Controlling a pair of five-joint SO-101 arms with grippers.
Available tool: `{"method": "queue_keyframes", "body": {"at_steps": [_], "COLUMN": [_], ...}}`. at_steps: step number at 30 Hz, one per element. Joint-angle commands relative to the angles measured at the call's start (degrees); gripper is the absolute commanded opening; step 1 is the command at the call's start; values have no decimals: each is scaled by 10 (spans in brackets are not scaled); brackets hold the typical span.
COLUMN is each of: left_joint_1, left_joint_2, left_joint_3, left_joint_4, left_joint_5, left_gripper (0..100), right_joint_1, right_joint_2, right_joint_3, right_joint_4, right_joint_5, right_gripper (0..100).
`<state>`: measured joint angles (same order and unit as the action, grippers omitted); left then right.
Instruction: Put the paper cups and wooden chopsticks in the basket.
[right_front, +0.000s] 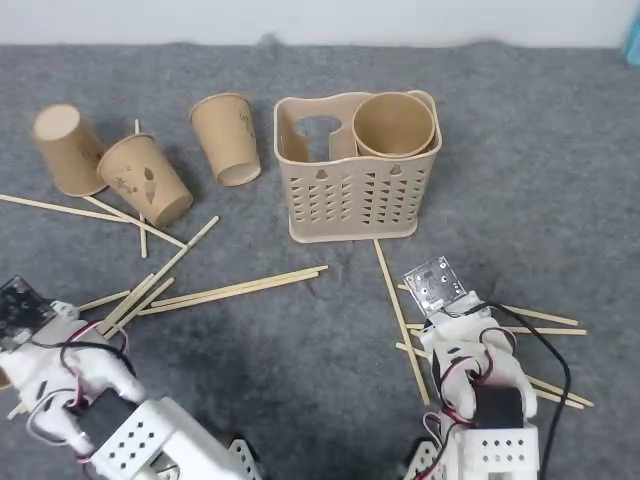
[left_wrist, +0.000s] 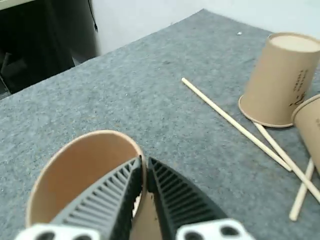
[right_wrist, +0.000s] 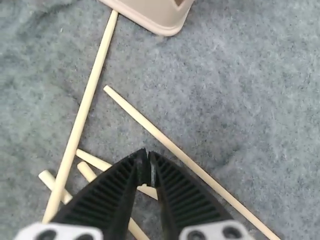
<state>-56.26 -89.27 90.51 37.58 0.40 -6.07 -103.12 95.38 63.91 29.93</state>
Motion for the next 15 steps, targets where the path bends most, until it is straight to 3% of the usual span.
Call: {"method": "queue_keyframes", "body": {"at_steps": [1,11,15], "left_joint_1": [14,99,139], "left_joint_2": [-3,-1,0], "left_joint_3": [-65,-229,-241], "left_joint_4": [55,312,344], "left_joint_5": [11,8,-28], "left_gripper": [13,13,13], "right_joint_1": [-4,-3,-2], "right_joint_2": [-8,-8,-8], "right_joint_3": [7,7,7], "right_joint_4": [6,6,6], "right_joint_5": [11,11,11], "right_gripper": [9,9,9]}}
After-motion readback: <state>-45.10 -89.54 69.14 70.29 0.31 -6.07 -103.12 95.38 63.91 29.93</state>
